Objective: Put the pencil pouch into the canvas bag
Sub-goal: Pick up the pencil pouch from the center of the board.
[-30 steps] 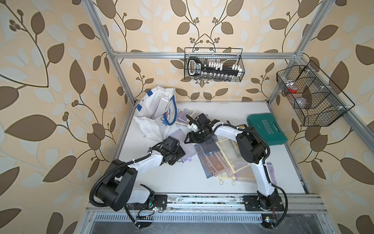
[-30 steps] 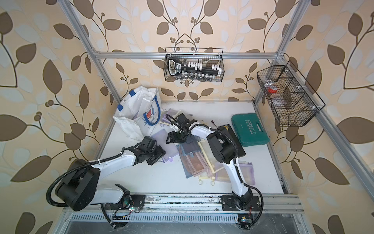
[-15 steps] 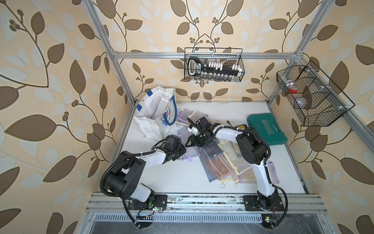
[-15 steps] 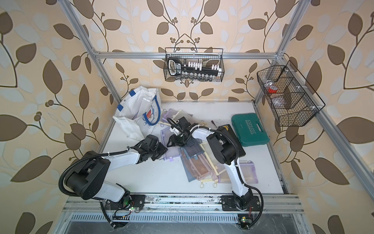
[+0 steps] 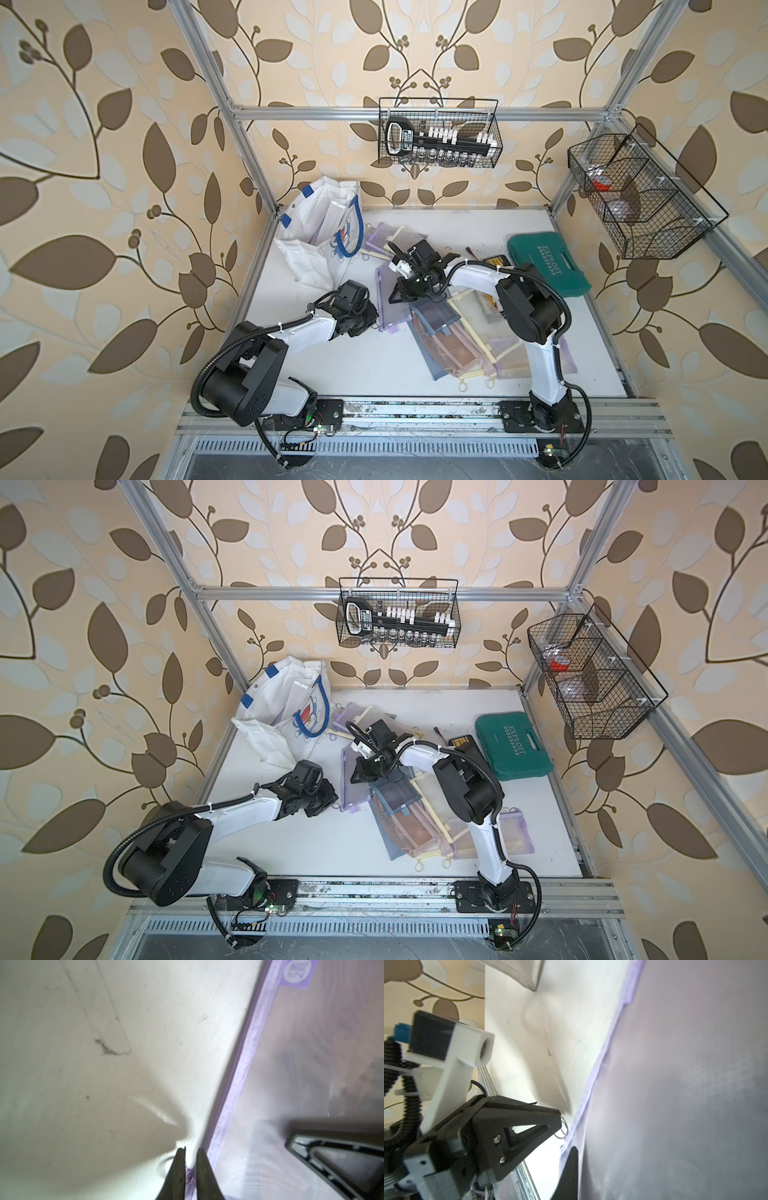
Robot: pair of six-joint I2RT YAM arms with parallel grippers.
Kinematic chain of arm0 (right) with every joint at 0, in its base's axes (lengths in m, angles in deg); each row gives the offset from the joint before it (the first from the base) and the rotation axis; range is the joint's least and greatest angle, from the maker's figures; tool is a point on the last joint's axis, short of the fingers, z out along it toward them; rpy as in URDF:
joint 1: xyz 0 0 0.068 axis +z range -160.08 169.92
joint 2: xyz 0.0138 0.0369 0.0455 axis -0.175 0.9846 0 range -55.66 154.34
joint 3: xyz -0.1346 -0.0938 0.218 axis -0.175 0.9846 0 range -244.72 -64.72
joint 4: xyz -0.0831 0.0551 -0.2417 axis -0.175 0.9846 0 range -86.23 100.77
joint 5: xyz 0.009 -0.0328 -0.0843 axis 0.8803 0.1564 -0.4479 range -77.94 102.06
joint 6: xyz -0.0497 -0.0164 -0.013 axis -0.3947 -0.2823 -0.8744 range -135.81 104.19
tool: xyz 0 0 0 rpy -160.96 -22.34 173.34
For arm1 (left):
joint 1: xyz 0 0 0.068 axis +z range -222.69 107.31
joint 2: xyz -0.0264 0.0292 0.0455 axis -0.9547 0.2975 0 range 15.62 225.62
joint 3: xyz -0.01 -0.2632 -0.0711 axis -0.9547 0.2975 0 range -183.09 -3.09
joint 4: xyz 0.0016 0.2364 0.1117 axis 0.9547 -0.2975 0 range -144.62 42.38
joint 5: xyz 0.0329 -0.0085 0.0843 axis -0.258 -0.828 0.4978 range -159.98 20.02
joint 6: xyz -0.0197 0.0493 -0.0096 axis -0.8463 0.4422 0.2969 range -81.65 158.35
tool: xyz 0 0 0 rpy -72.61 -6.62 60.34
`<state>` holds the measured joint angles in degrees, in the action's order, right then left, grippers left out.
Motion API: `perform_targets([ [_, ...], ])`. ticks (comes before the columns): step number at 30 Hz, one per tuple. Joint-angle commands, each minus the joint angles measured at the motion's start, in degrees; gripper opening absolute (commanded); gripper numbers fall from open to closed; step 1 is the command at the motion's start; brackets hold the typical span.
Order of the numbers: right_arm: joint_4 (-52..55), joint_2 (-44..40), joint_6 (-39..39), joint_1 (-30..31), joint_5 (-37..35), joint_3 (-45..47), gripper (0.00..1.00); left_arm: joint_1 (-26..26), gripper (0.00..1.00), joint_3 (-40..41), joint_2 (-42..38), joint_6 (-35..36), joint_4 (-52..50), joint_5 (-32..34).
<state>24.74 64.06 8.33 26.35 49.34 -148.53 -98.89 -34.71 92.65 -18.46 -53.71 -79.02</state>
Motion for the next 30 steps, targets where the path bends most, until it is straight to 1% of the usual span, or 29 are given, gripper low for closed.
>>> perform_targets([
  [1,1.89,-4.67,-2.0,-0.78,0.67,-1.27,0.01,0.0,0.2,-1.02,-6.15,2.85,-6.59,-0.89],
  [4,3.71,-8.49,-3.75,-1.24,0.88,-0.92,0.0,0.0,0.37,-3.54,-10.15,5.55,-9.13,-3.87],
  [7,4.78,-13.37,-4.63,-2.43,2.33,0.35,0.0,0.0,0.59,-5.78,-13.88,7.42,-10.29,-7.87],
  [9,4.78,-16.79,-4.84,-3.43,4.42,1.49,0.0,0.09,0.75,-7.56,-16.93,10.14,-10.76,-10.11],
  [11,4.77,-20.32,-5.77,-4.06,6.58,2.71,0.0,0.16,0.86,-8.8,-19.85,10.56,-9.13,-12.52],
  [12,4.71,-22.2,-6.43,-4.25,8.16,3.29,0.0,0.18,0.89,-9.41,-21.29,10.52,-8.14,-13.74],
  [14,4.52,-25.32,-7.32,-4.18,11.34,4.57,0.0,0.27,0.94,-10.8,-23.3,10.33,-5.88,-15.4],
  [18,-0.7,-31.93,-6.01,-3.95,17.69,8.79,0.0,0.27,0.97,-13.63,-25.34,9.44,0.17,-19.64],
  [22,-7.53,-36.47,-3.16,-3.34,22.91,12.19,0.0,0.27,0.96,-17.08,-24.74,9.62,2.14,-21.48],
  [25,-9.48,-38.01,-2.74,-2.73,25.24,13.18,0.0,0.36,0.9,-18.19,-23.77,8.78,5.35,-22.17],
  [27,-10.14,-38.57,-2.55,-2.32,25.74,13.49,0.0,0.36,0.85,-18.44,-22.54,8.21,9.25,-24.23],
  [28,-10.74,-38.68,-2.09,-2.11,25.74,13.71,0.0,0.36,0.82,-18.48,-22.09,6.38,10.63,-24.97],
  [30,-12.37,-38.69,-0.91,-1.94,26.08,13.87,0.0,0.36,0.73,-18.45,-21.66,5.46,12.54,-25.52],
])
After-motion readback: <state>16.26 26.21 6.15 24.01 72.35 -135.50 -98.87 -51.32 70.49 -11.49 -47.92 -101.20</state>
